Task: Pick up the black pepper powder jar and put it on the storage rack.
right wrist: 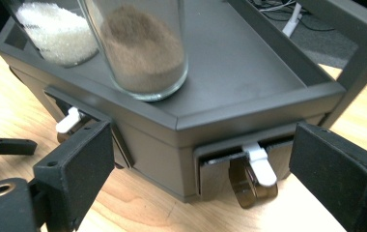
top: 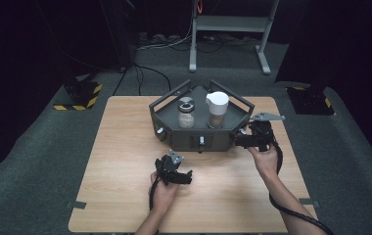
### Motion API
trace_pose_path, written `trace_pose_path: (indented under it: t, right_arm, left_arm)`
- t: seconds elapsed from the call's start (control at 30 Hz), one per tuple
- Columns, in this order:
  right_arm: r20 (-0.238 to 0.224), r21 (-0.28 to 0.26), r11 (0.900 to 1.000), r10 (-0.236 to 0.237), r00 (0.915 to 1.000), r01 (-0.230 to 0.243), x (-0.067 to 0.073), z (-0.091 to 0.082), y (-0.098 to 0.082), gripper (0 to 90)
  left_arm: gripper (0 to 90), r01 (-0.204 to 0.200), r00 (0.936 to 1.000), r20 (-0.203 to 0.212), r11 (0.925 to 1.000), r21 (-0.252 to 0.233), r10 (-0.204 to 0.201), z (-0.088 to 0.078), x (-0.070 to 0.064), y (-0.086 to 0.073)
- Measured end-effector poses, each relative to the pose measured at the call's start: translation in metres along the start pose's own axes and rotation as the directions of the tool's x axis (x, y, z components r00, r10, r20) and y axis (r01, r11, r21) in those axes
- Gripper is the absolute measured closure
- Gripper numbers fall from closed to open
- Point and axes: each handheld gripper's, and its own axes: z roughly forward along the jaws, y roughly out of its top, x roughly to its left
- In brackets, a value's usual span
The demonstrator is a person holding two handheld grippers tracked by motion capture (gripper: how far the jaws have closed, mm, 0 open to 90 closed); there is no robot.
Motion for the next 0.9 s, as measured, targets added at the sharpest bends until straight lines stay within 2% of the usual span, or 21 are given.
trace_pose_path:
  t: [0.47, 0.9]
  right_arm:
    - [0.009, 0.010, 1.000, 0.006, 0.9999, -0.006, 0.003, -0.001, -0.020, 9.1]
    - [0.023, 0.044, 0.999, 0.014, 0.9996, -0.015, 0.007, 0.006, -0.035, 9.8]
  left_arm:
    - [3.3, 0.000, 1.0000, 0.000, 1.0000, 0.000, 0.000, 0.000, 0.000, 0.000]
    - [3.3, -0.001, 1.0000, 0.000, 1.0000, 0.000, 0.001, 0.000, 0.000, 0.000]
